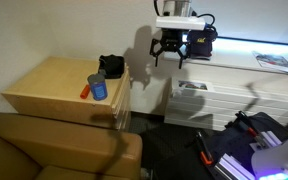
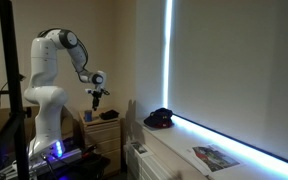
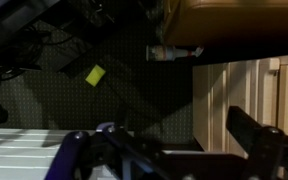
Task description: Pull the nightstand shelf out
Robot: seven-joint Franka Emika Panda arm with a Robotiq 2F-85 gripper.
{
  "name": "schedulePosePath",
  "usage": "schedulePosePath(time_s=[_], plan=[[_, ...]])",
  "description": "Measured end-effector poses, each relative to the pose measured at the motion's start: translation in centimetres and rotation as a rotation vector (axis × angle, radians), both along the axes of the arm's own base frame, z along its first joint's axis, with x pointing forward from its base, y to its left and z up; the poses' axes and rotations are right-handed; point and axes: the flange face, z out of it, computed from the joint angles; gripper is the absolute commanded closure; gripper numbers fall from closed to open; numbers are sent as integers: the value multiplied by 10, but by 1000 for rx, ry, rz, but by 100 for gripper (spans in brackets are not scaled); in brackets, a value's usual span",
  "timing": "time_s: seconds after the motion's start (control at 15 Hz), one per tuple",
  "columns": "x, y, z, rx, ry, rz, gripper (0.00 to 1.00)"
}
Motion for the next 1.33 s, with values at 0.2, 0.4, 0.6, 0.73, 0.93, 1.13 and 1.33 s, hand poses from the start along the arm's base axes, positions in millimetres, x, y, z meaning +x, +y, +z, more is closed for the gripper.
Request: schedulePosePath(time_s=[0.2, 0.4, 0.6, 0.73, 0.93, 1.13, 1.33], plan=[[7, -8, -28, -69, -46, -76, 0], [20, -10, -91, -49, -125, -170, 0], [24, -5, -160, 15, -173, -291, 0], [23, 9, -196, 73, -137, -304, 0], [27, 5, -194, 58, -149, -307, 0], [30, 5, -187, 56, -164, -306, 0], [32, 14, -190, 42, -267, -272, 0]])
